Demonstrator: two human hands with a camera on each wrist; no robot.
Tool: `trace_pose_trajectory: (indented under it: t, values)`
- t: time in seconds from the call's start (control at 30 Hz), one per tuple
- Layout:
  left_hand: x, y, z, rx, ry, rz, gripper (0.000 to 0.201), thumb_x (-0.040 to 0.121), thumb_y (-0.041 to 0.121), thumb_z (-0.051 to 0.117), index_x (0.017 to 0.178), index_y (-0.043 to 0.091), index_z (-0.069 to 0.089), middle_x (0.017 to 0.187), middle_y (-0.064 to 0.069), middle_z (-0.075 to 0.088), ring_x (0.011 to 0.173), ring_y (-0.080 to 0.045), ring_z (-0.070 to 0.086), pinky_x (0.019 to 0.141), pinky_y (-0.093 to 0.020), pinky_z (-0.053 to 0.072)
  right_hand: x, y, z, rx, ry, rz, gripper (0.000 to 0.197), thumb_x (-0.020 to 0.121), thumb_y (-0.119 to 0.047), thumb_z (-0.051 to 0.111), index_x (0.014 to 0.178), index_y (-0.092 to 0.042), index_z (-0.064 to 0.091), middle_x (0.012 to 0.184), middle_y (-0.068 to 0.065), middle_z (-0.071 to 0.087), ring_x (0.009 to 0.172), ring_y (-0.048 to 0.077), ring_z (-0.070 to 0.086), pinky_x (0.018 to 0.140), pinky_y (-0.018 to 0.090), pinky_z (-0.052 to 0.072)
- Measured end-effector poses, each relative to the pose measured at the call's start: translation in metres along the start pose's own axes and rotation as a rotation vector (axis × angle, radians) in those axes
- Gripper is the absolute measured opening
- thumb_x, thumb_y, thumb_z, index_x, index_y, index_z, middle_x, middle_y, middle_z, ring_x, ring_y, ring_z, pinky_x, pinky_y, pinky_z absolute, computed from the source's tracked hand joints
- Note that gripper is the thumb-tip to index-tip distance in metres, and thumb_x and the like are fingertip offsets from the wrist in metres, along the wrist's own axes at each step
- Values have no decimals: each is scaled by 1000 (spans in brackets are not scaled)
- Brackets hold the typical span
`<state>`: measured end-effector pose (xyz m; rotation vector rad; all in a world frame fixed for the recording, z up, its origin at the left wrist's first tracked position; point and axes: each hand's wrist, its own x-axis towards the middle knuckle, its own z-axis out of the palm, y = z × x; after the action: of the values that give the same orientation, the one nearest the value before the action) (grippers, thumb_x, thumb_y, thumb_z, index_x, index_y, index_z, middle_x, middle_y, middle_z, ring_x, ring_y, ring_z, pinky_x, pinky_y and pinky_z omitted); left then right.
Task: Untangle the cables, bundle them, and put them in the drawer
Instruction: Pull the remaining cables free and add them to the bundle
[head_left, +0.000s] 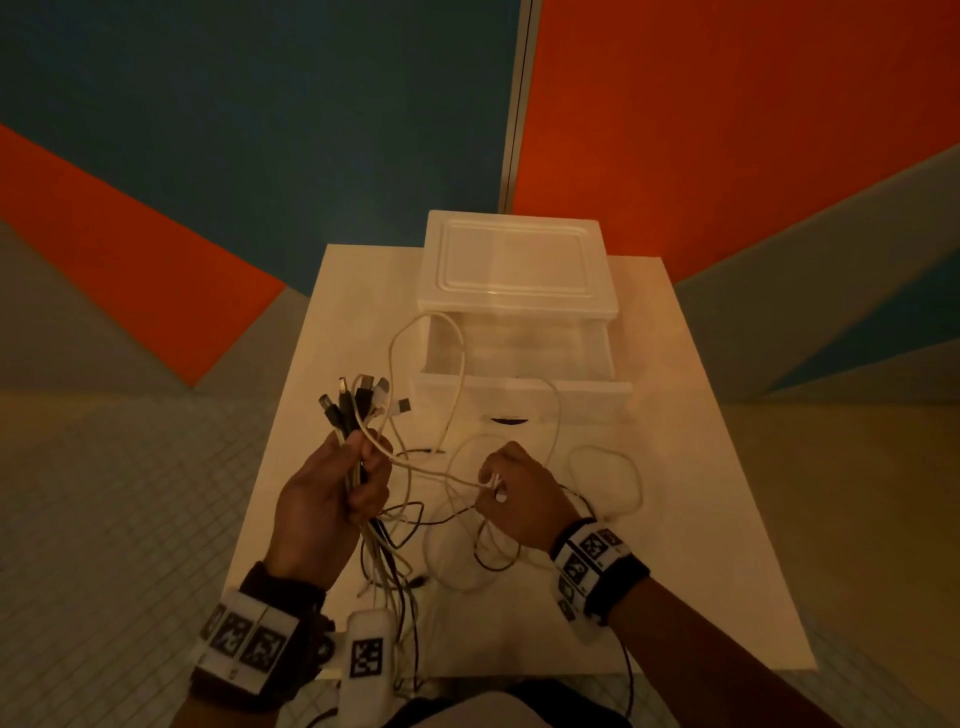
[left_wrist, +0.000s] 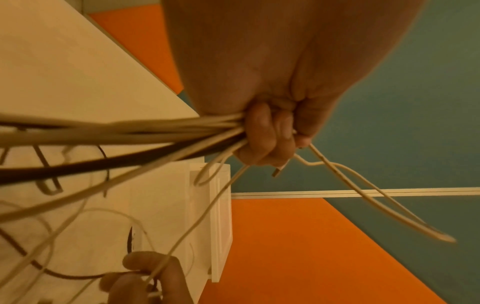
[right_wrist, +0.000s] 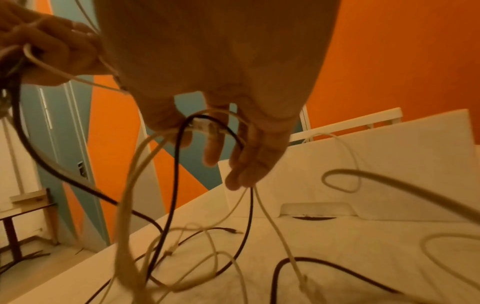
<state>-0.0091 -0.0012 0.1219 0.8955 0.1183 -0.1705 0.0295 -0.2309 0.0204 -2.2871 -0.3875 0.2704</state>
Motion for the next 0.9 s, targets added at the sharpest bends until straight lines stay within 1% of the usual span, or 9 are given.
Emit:
trace_pose_trajectory:
  t: [0.17,0.23,0.3,0.37,0.53,0.7,0.77,0.83,0.9]
  values:
    - [0,0,-9,-18,48,-19,24,96,15,37,77,12,50,74,-2,41,50,-9,27,44,-23,18,-2,7,-16,200,-122,17,23,82,-20,72,104,-18,68,107,3,56,86,14,60,77,18,49]
    - [-1,-2,-11,-24,62,-27,24,96,15,37,77,11,50,74,-2,41,49,-9,27,44,-24,17,-3,6,-26,371,-119,93,20,80,-19,78,99,-19,71,112,7,57,84,18,62,79,24,53]
    - [-1,-6,-12,-23,78,-30,22,97,15,37,79,10,48,74,-2,41,49,-8,27,45,-24,18,-6,4,-33,629,-42,149,14,76,-7,79,86,-16,74,116,15,59,97,28,65,89,38,56]
    - [-2,-7,-13,-20,93,-31,20,97,16,38,81,10,46,73,-2,42,49,-8,27,45,-24,17,-7,6,-35,760,30,192,14,73,2,78,77,-11,74,114,19,60,103,34,66,94,44,54]
    - [0,-11,-13,-12,113,-31,18,97,15,38,80,10,43,72,-1,44,48,-8,27,43,-22,18,-5,14,-36,348,154,89,9,74,-5,80,77,-8,72,96,9,63,87,13,65,80,24,55]
    - [2,-13,-20,-31,152,-16,15,94,16,40,82,10,45,73,-1,44,47,-7,29,41,-20,21,-3,25,-48,435,395,234,14,66,10,74,68,0,65,90,10,65,83,10,63,78,26,50]
    - [1,-13,-21,-36,156,-12,16,95,14,39,81,10,46,73,-1,44,47,-7,29,41,-19,23,-4,25,-49,344,377,216,16,63,9,76,65,-2,64,88,7,64,81,5,62,74,21,50]
    - [1,-13,-21,-42,160,-9,19,95,13,37,80,10,48,72,0,44,48,-7,30,41,-19,24,-7,25,-48,246,326,178,20,59,7,77,62,-6,62,85,4,62,76,8,60,68,17,49]
    - [0,-11,-22,-60,165,-5,22,96,14,38,78,12,51,72,0,45,49,-7,30,41,-19,24,-9,32,-52,128,360,158,22,58,8,75,60,-9,61,81,2,58,67,7,56,63,9,44]
